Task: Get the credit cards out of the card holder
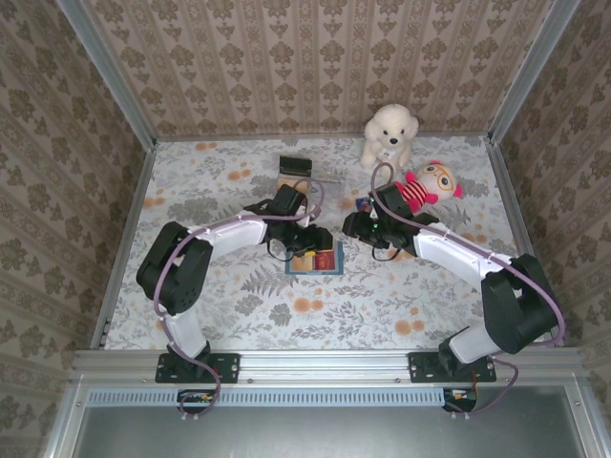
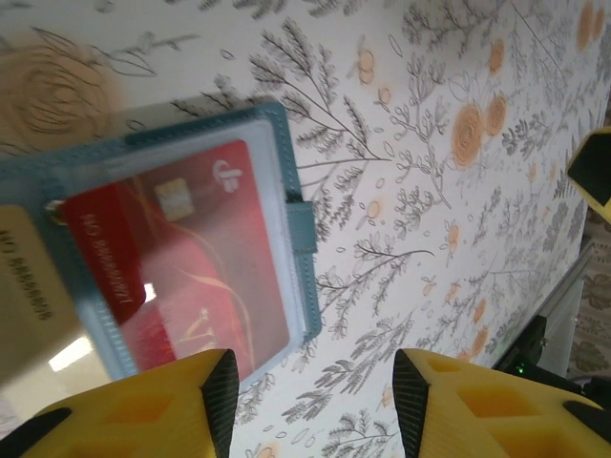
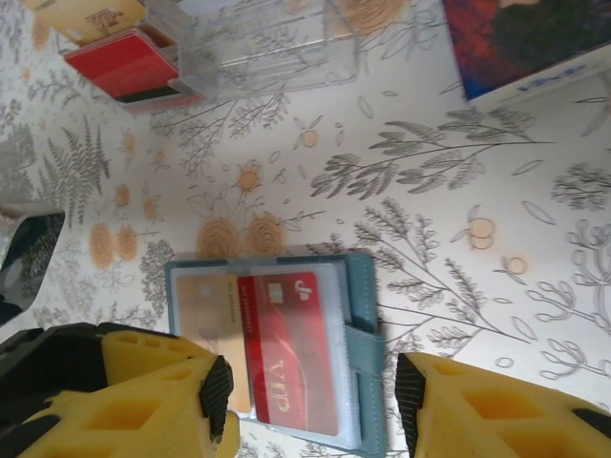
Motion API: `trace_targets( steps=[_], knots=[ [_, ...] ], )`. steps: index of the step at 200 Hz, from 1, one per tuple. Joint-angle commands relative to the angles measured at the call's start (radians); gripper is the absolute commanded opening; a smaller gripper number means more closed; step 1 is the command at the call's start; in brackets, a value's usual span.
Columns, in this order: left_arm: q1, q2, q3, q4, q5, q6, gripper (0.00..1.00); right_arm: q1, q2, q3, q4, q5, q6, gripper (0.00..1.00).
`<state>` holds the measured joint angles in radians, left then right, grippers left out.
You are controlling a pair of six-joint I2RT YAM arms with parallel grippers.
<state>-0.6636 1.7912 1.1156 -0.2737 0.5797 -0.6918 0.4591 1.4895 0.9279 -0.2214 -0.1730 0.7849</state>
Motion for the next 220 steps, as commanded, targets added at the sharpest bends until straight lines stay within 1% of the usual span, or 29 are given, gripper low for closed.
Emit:
trace_targets(
  steps=[1, 8, 30, 56, 71, 78, 122, 144, 189, 220],
  knots=[
    [0.048, -0.062, -0.05, 0.002, -0.059, -0.05, 0.44, 0.03, 0.056, 0.014, 0.045, -0.072, -0.008, 0.49],
    [0.061, -0.067, -0.067, 0.004, -0.067, -0.06, 0.42, 0.042, 0.075, 0.027, 0.041, -0.076, -0.007, 0.48],
    [0.083, -0.068, -0.098, 0.015, -0.066, -0.075, 0.39, 0.075, 0.149, 0.073, 0.01, -0.09, 0.007, 0.4],
    [0.082, -0.055, -0.099, 0.023, -0.061, -0.082, 0.35, 0.1, 0.227, 0.098, 0.011, -0.109, 0.033, 0.3],
    [0.082, -0.046, -0.099, 0.035, -0.057, -0.092, 0.33, 0.104, 0.258, 0.109, 0.005, -0.115, 0.037, 0.26],
    [0.081, -0.04, -0.1, 0.041, -0.057, -0.097, 0.31, 0.104, 0.268, 0.115, -0.002, -0.114, 0.031, 0.26],
    [0.069, -0.001, -0.089, 0.072, -0.033, -0.113, 0.28, 0.101, 0.316, 0.14, -0.031, -0.12, 0.013, 0.24],
    [0.066, 0.016, -0.082, 0.08, -0.018, -0.113, 0.27, 0.099, 0.325, 0.138, -0.036, -0.109, 0.014, 0.24],
    [0.061, 0.051, -0.068, 0.1, 0.025, -0.113, 0.27, 0.085, 0.336, 0.115, -0.011, -0.131, 0.034, 0.24],
    [0.055, 0.059, -0.07, 0.111, 0.002, -0.129, 0.27, 0.084, 0.354, 0.108, 0.002, -0.15, 0.046, 0.24]
  ],
)
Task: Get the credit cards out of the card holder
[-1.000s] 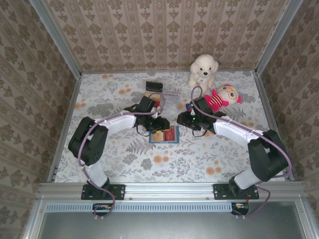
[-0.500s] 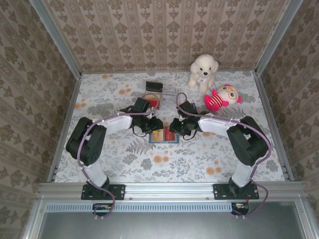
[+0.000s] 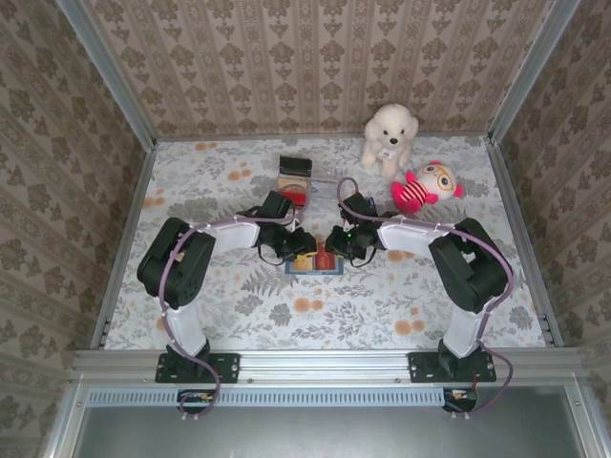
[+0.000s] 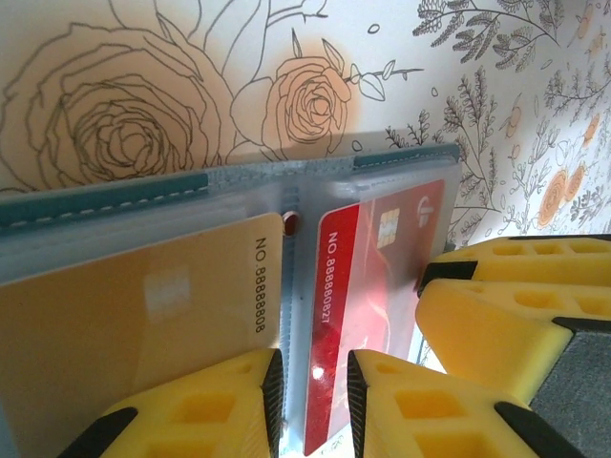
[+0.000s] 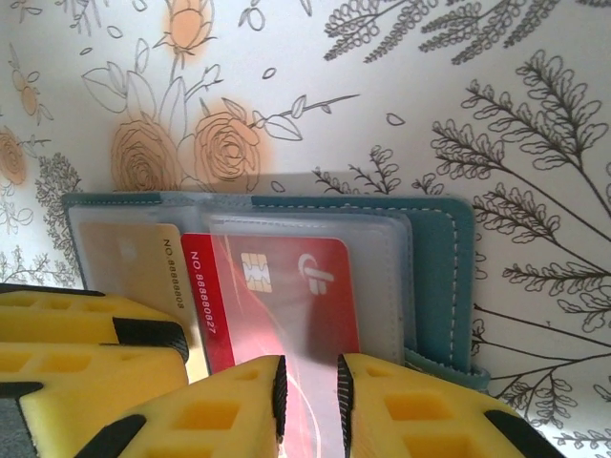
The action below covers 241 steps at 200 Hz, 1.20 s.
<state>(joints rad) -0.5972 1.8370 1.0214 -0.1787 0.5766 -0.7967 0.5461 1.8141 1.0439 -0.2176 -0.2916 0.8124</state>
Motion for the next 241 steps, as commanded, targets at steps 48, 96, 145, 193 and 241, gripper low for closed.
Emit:
trace_targets(
  steps=[48, 96, 145, 193, 241],
  knots=[
    [-0.015, 0.034, 0.022, 0.048, 0.036, -0.025, 0.27, -0.004, 0.037, -0.019, 0.001, -0.038, 0.028, 0.24],
    [-0.012, 0.041, 0.015, 0.063, 0.039, -0.009, 0.21, -0.006, 0.059, -0.022, 0.009, -0.06, 0.039, 0.23],
    [0.015, 0.022, -0.023, 0.112, 0.059, 0.01, 0.19, -0.009, 0.065, -0.023, 0.004, -0.052, 0.043, 0.23],
    [0.02, 0.006, -0.055, 0.187, 0.128, 0.019, 0.15, -0.012, 0.084, -0.021, -0.011, -0.044, 0.049, 0.23],
    [0.031, -0.003, -0.071, 0.19, 0.124, 0.04, 0.12, -0.014, 0.09, -0.014, -0.03, -0.027, 0.051, 0.23]
  ],
)
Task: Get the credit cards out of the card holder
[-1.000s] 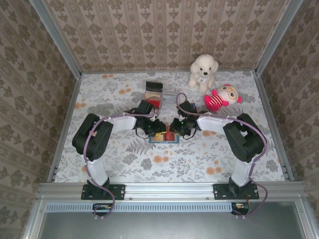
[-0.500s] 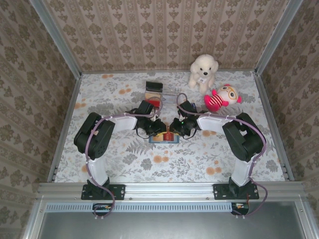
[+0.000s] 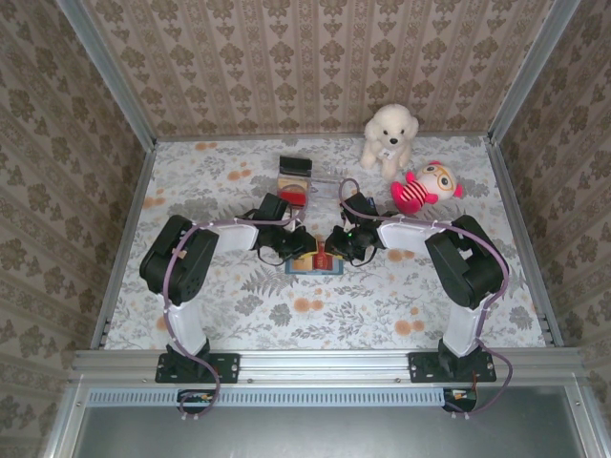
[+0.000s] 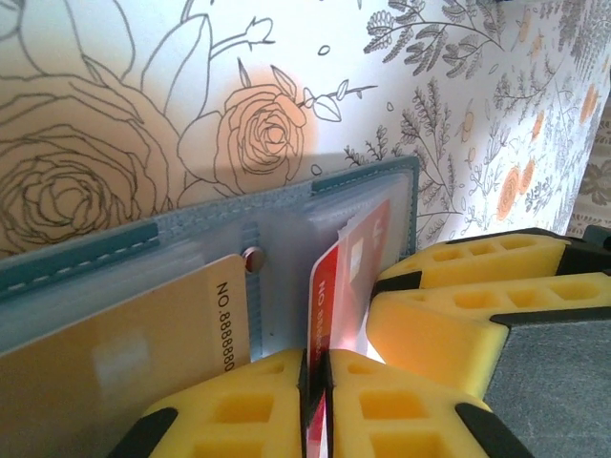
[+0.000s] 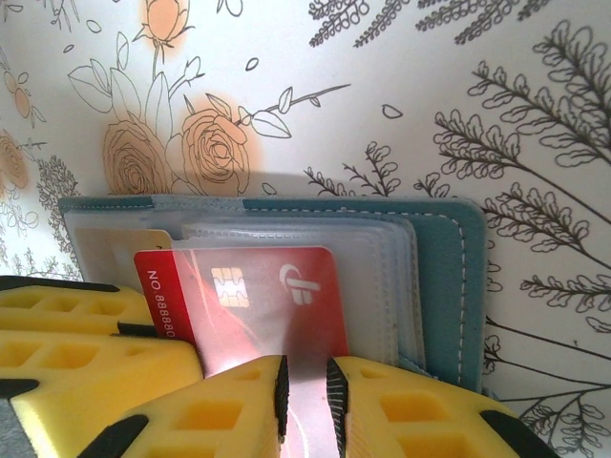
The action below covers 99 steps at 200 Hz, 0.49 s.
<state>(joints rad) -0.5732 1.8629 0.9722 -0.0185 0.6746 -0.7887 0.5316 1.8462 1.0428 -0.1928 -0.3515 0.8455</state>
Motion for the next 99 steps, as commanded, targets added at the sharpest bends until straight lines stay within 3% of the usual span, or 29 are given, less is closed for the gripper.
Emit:
trace_targets(
  steps=[1, 99],
  knots=[
    [0.007, -0.029, -0.023, 0.03, 0.025, 0.034, 0.12, 0.0, 0.058, -0.013, -0.055, 0.032, 0.018, 0.23],
    [0.046, -0.112, -0.046, -0.085, 0.008, 0.108, 0.03, 0.001, 0.063, -0.017, -0.074, 0.068, 0.015, 0.24]
  ],
)
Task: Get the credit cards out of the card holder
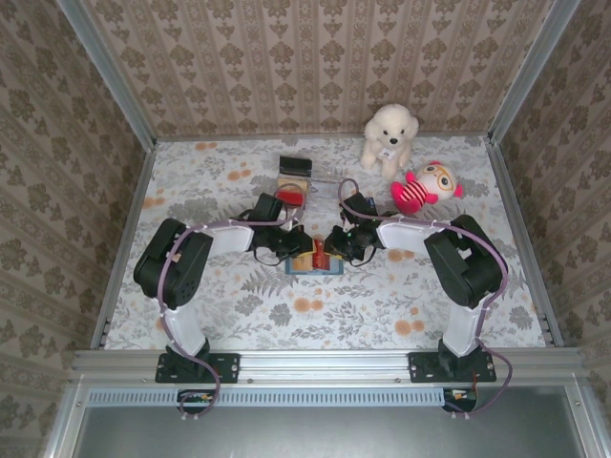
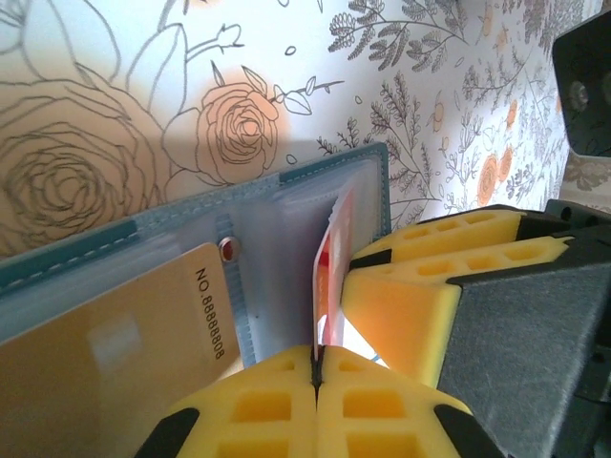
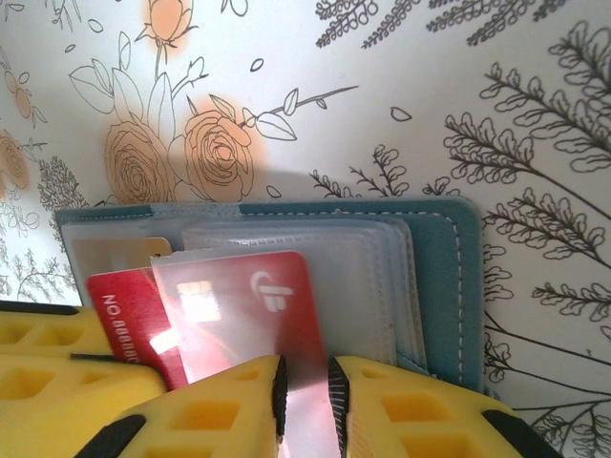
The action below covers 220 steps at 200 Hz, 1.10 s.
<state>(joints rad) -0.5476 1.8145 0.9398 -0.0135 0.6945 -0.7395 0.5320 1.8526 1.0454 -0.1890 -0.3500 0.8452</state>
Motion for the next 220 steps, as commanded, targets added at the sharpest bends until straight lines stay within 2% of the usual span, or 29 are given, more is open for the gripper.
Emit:
trace_targets(
  steps=[1, 21, 26, 48, 75, 90, 122, 148, 179, 193, 200, 220],
  knots=[
    [0.021, -0.065, -0.014, -0.092, -0.012, 0.062, 0.03, 0.0, 0.056, -0.02, -0.078, 0.066, 0.015, 0.24],
    [0.033, -0.114, -0.004, -0.194, -0.044, 0.121, 0.01, -0.001, 0.051, -0.019, -0.074, 0.064, 0.009, 0.24],
    [0.035, -0.129, 0.0, -0.226, -0.087, 0.141, 0.01, -0.001, 0.047, -0.019, -0.07, 0.061, 0.007, 0.24],
    [0.041, -0.191, 0.02, -0.335, -0.147, 0.196, 0.0, -0.001, 0.021, -0.01, -0.044, 0.037, -0.011, 0.25],
    [0.053, -0.278, 0.04, -0.382, -0.192, 0.211, 0.0, -0.004, -0.042, -0.002, 0.014, 0.009, -0.032, 0.33],
    [0.06, -0.325, 0.044, -0.38, -0.208, 0.198, 0.0, -0.009, -0.097, -0.015, 0.073, -0.011, -0.034, 0.43],
    [0.085, -0.41, 0.026, -0.268, -0.177, 0.099, 0.0, -0.022, -0.184, -0.053, 0.245, -0.1, -0.031, 0.64],
    [0.133, -0.441, 0.001, -0.113, -0.108, -0.038, 0.0, -0.03, -0.195, -0.084, 0.458, -0.207, 0.047, 0.72],
    [0.156, -0.464, -0.021, 0.029, -0.063, -0.177, 0.0, -0.028, -0.168, -0.109, 0.784, -0.294, 0.234, 0.74],
    [0.165, -0.473, -0.028, 0.076, -0.058, -0.223, 0.0, -0.025, -0.158, -0.105, 0.82, -0.304, 0.275, 0.73],
    [0.175, -0.479, -0.034, 0.1, -0.014, -0.244, 0.0, -0.024, -0.156, -0.102, 0.83, -0.308, 0.288, 0.71],
    [0.196, -0.493, -0.057, 0.159, 0.023, -0.294, 0.0, -0.024, -0.155, -0.113, 0.896, -0.314, 0.337, 0.68]
  ],
)
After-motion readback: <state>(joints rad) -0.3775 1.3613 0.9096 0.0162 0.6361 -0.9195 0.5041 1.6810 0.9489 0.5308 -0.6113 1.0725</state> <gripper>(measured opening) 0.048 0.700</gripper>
